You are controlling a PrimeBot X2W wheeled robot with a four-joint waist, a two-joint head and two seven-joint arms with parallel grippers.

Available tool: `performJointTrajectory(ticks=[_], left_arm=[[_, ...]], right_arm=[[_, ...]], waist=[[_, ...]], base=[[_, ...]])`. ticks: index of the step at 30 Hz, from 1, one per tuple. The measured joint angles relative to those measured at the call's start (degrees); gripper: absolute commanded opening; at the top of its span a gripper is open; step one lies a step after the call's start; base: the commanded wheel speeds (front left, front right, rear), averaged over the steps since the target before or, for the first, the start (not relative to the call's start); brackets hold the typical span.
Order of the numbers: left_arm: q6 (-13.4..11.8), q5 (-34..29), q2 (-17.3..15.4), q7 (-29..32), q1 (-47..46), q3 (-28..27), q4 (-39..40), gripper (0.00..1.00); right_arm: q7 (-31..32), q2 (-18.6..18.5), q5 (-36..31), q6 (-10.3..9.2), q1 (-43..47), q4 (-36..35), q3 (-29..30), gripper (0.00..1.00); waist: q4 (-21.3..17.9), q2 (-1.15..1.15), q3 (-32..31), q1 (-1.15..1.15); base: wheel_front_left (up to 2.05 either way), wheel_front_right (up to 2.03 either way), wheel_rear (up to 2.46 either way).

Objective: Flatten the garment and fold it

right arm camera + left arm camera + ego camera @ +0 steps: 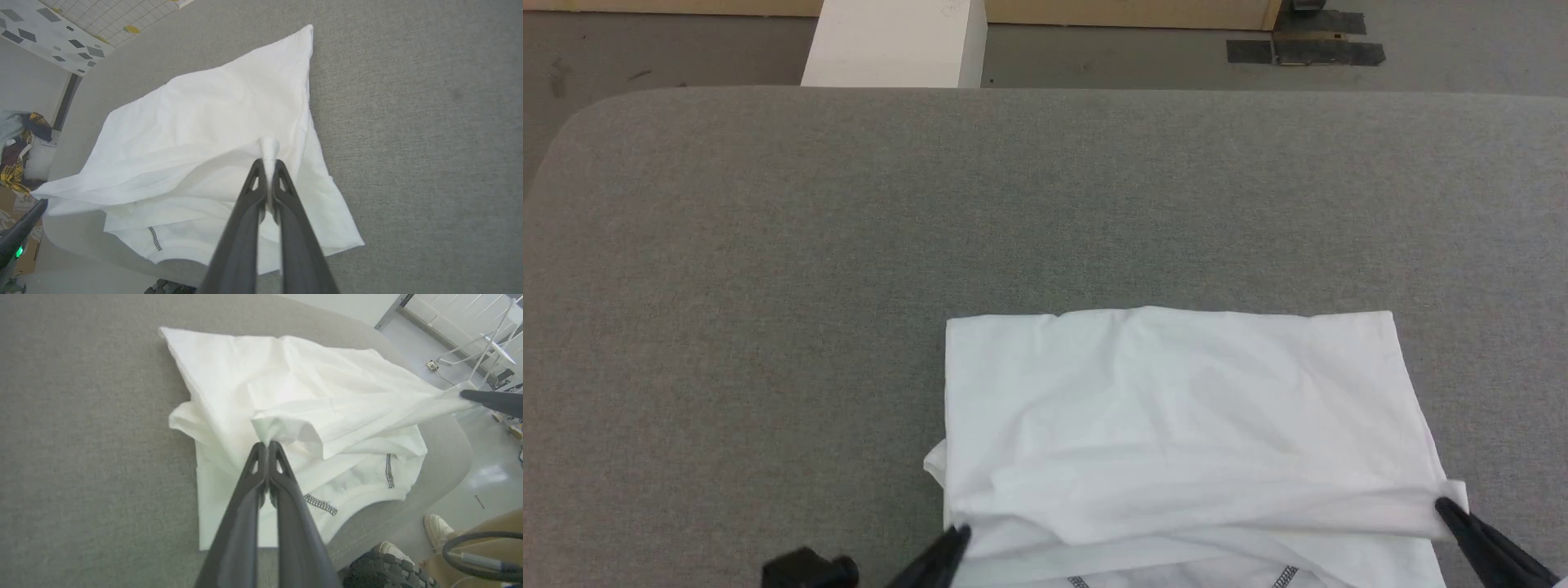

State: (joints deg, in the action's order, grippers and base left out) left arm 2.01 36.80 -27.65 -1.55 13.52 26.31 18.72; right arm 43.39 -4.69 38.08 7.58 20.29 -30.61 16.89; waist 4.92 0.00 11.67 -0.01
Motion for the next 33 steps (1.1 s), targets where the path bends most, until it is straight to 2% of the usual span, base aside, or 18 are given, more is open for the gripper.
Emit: performJointTrajectory(ticks=[4,9,10,11,12,13,14,19,23,25,28,33], left_arm=[[1.09,-0.66,-2.01,4.09,2.75,4.21,-2.03,0.0],[1.55,-3.64,-3.6,5.59,2.87,6.31,-5.92,0.0],[1.56,-4.02,-3.61,5.64,2.78,6.59,-6.59,0.0],[1.56,-4.63,-3.65,5.89,2.59,6.79,-7.23,0.0],[1.55,-5.16,-3.66,5.94,2.53,6.89,-7.66,0.0],[1.55,-5.72,-3.66,5.9,2.43,6.83,-8.08,0.53],[1.46,-5.92,-3.61,5.43,2.23,6.59,-8.44,1.0],[1.02,-5.28,-3.23,2.8,1.43,4.42,-8.39,1.0],[-0.67,-2.4,-2.52,-1.27,1.43,0.25,-6.5,1.0],[-2.38,-1.99,-1.68,-4.11,1.38,-2.54,-4.87,1.0],[-6.71,-3.35,0.22,-8.9,0.3,-6.52,-2.48,1.0],[-11.83,-8.23,4.59,-12.24,-2.86,-8.59,-0.42,1.0]], right_arm=[[0.55,-1.59,0.0,0.0,2.84,0.6,-0.7,0.0],[1.32,-3.8,-0.38,0.0,5.24,2.89,-2.7,0.0],[1.33,-3.98,-0.66,0.0,5.77,3.47,-3.0,0.16],[1.44,-4.28,-1.15,0.0,6.21,3.98,-3.26,0.38],[1.44,-4.54,-1.46,0.0,6.54,4.26,-3.36,1.0],[1.35,-4.67,-1.57,0.0,6.77,4.53,-3.32,1.0],[1.02,-4.8,-1.78,0.0,6.8,4.71,-3.27,1.0],[-0.65,-5.28,-1.22,0.0,6.73,4.56,-2.42,1.0],[-1.43,-4.86,1.32,0.0,6.06,3.47,-0.24,1.0],[-2.52,-4.36,1.05,0.0,4.84,3.07,1.99,1.0],[-5.08,-3.39,-2.82,0.0,1.47,3.59,5.1,1.0],[-6.65,-2.99,-7.45,0.0,-2.51,6.68,3.53,1.0]], waist=[[-0.44,0.0,-0.01,0.0],[-0.43,0.0,-0.51,0.0],[-0.39,0.0,-0.69,0.0],[-0.32,0.0,-0.86,0.0],[-0.24,0.0,-1.0,0.0],[-0.15,0.0,-1.16,0.0],[-0.07,0.0,-1.31,0.0],[0.19,0.0,-1.84,0.0],[0.28,0.0,-2.06,0.0],[0.33,0.0,-1.98,0.0],[0.41,0.0,-1.56,0.0],[0.66,0.0,-0.34,0.0]], base=[[0.0,0.0,0.0],[0.0,0.0,0.0],[0.0,0.0,0.0],[0.0,0.0,0.0],[0.0,0.0,0.0],[0.0,0.0,0.0],[0.0,0.0,0.0],[0.0,0.0,0.0],[0.0,0.0,0.0],[0.0,0.0,0.0],[0.0,0.0,0.0],[0.0,0.0,0.0]])
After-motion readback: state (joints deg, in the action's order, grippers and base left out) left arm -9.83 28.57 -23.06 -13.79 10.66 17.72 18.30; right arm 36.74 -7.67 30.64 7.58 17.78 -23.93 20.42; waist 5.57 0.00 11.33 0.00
